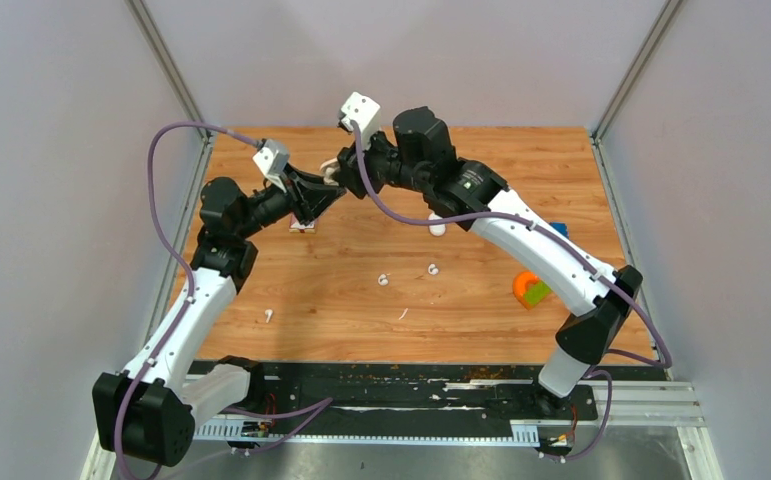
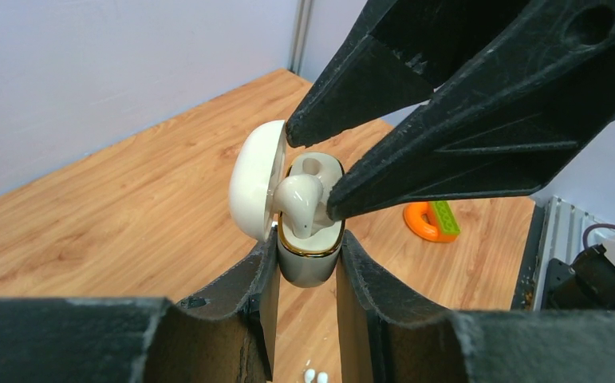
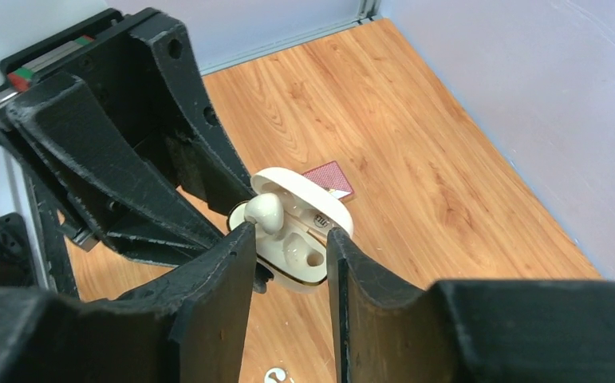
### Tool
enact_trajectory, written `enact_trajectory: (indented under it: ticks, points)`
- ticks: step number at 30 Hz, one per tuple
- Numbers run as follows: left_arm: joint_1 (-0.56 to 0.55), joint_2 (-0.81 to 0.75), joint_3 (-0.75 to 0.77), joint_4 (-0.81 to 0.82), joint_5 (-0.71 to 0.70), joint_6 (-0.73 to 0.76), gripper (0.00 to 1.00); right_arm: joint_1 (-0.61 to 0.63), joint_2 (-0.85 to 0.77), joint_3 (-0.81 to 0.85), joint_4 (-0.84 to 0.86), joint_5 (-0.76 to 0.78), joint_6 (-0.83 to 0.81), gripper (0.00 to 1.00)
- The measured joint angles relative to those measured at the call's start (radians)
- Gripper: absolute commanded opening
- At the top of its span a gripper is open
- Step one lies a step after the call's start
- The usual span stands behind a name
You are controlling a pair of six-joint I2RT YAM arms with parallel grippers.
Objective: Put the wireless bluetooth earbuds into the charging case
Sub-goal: Place the earbud in the charging case.
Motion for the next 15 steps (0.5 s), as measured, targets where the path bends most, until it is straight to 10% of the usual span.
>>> enact_trajectory:
  ticks: [7, 15]
  points:
    - [-0.001, -0.004, -0.001, 0.002, 0.003, 0.000, 0.00, -0.010, -0.038, -0.027, -0.004, -0.132, -0.027, 0.50]
    - [-0.001, -0.013, -0.012, 0.003, 0.011, 0.015, 0.00, -0.056, -0.107, -0.055, 0.032, -0.226, -0.022, 0.34]
